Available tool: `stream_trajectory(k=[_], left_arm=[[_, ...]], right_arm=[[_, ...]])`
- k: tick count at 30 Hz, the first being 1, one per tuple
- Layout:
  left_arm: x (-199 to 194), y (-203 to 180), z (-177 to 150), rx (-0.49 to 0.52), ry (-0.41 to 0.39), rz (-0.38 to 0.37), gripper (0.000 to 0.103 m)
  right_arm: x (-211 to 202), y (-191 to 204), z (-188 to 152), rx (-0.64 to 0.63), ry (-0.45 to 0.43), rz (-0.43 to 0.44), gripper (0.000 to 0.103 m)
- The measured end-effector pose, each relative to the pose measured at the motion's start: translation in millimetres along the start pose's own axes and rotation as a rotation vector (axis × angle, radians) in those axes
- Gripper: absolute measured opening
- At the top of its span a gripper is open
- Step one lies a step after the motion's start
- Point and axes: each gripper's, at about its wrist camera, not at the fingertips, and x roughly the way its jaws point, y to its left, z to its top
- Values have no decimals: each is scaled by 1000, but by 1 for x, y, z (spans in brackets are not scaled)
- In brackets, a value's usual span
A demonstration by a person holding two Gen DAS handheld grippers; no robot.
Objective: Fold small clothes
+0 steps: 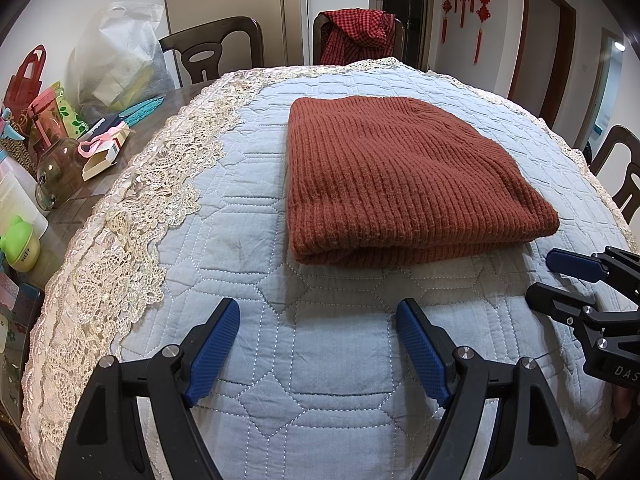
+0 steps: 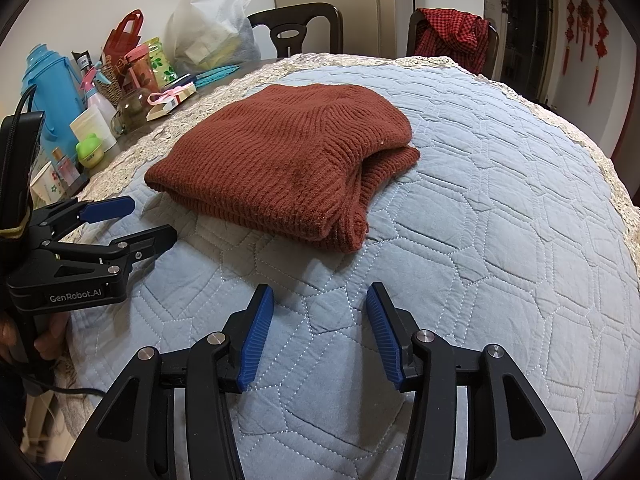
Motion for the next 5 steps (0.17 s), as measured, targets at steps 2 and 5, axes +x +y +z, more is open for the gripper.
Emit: stream_trajectory(k=[2,5], left_arm=[[0,0,-1,-1,0,0,83],[0,1,-1,0,0,2,83]], right_arm=[[1,1,0,-1,0,0,51],[1,1,0,-1,0,1,51]])
